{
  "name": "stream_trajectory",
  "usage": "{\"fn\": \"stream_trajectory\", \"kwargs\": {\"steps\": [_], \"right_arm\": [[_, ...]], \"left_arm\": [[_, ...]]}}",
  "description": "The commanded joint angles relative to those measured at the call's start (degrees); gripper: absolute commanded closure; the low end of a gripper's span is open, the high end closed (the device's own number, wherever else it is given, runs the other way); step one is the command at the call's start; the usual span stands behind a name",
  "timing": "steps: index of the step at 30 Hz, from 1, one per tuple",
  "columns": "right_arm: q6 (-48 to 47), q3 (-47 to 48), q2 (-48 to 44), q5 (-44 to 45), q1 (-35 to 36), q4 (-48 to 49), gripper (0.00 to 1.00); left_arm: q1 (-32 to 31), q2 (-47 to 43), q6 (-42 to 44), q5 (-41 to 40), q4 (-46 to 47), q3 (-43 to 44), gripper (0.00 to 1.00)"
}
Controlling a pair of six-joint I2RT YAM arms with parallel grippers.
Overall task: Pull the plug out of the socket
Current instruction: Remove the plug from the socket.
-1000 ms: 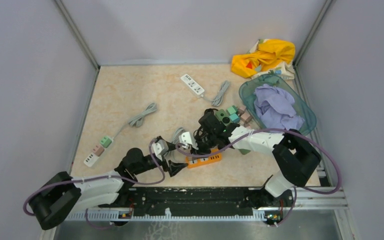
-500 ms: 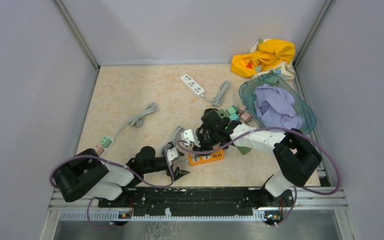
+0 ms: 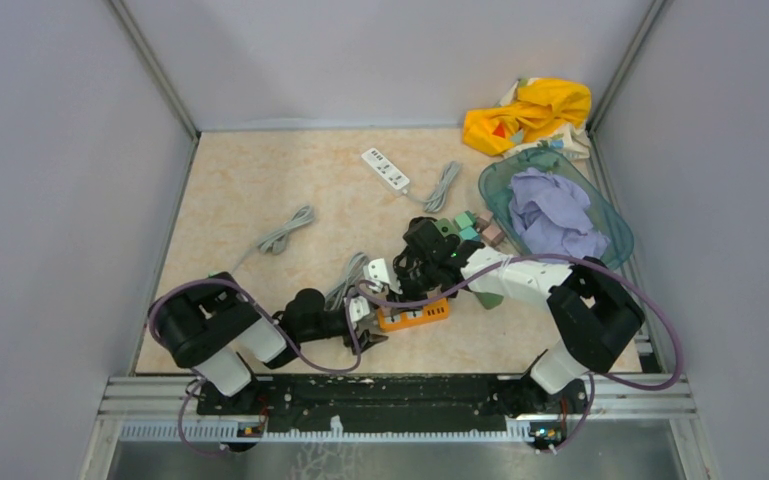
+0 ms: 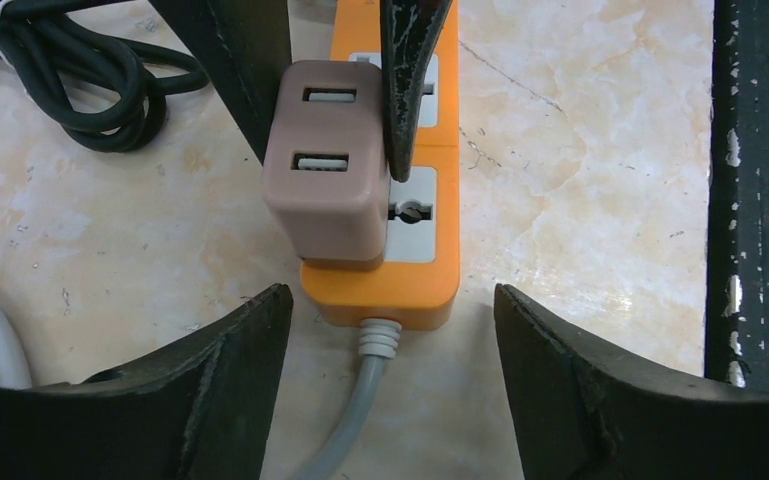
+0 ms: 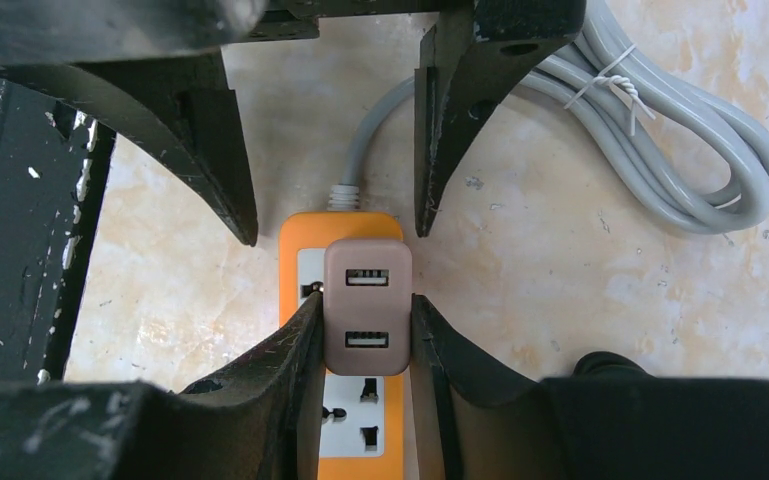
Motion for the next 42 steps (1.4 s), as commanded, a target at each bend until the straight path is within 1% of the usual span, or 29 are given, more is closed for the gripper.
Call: {"fn": "stream_trajectory", "kwargs": {"steps": [1,2,6,8,11,12,14,16,18,20,23,26,28,30,33,37,38,39,42], "right_arm": [[-0.9,2.3,-0.3,-1.5,-0.4,0.1,0.96],[-0.9,2.4,-0.2,-1.6,-0.5,0.0,0.96],[-1.0,2.3,0.2,-2.7,-0.4,0.0,0.96],[-1.0,2.1,0.4,-4.4,-0.5,-0.1,0.96],[-0.1,1.8,0.6,-6.9,0.2,0.3,0.96],[0.4,1.7,0.7,-7.1,0.6,0.8,0.96],[2.8,1.8,0.9,-7.5,0.9,2.3,0.96],[5.7,1.8,0.8,-7.6,0.9,4.3,0.96],[7.0,1.8,1.0,-7.4,0.7,5.6,0.96],[7.2,1.8,1.0,-7.2,-0.4,5.8,0.97],[4.8,2.1,0.7,-6.1,-3.1,4.0,0.97],[-2.2,1.7,0.5,-5.2,-4.6,-0.5,0.97],[-7.4,1.4,0.8,-7.2,-4.5,-4.2,0.97],[-10.0,1.5,1.1,-10.2,-4.3,-6.5,0.98],[-10.8,1.5,1.4,-10.4,-2.1,-7.0,0.98],[-5.7,2.4,3.0,-9.6,1.2,-4.6,0.98],[-4.5,3.1,3.6,-9.7,1.5,-4.4,0.98],[-3.4,3.7,4.2,-9.6,1.6,-4.3,0.98],[-2.3,4.0,4.6,-7.1,1.6,-3.3,0.99]], "left_arm": [[-0.5,2.7,-0.2,0.1,7.2,1.0,0.24],[-0.5,3.1,-0.5,0.2,7.5,1.2,0.28],[-0.5,4.6,-1.2,-0.1,9.0,0.9,0.38],[-0.4,5.4,-1.6,-0.3,9.5,1.0,0.49],[-0.5,6.4,-2.2,-0.1,10.8,1.0,0.59],[-0.5,6.8,-2.3,0.0,11.5,1.1,0.65],[-0.4,7.2,-2.4,0.3,11.9,1.2,0.75],[-0.5,7.6,-2.5,0.6,11.8,1.4,0.83],[-0.5,7.8,-2.7,0.7,11.7,1.3,0.88],[-0.5,7.8,-2.8,0.6,11.6,0.7,0.92],[-0.4,7.5,-3.2,0.1,12.1,-0.6,0.92],[-0.4,7.3,-3.2,-0.3,12.9,-1.3,0.93],[-0.5,7.4,-3.2,-0.5,13.2,-1.4,0.94],[-0.4,7.4,-3.1,-0.5,13.1,-1.1,0.94],[-0.4,7.4,-3.2,-0.5,13.0,-0.9,0.96],[-0.4,7.7,-3.8,-0.3,13.4,-0.8,0.94],[-0.4,7.9,-4.2,-0.2,13.8,-0.9,0.92],[-0.4,8.0,-4.4,-0.3,14.3,-1.1,0.87],[-0.4,8.7,-5.7,-0.3,16.4,-1.3,0.59]]}}
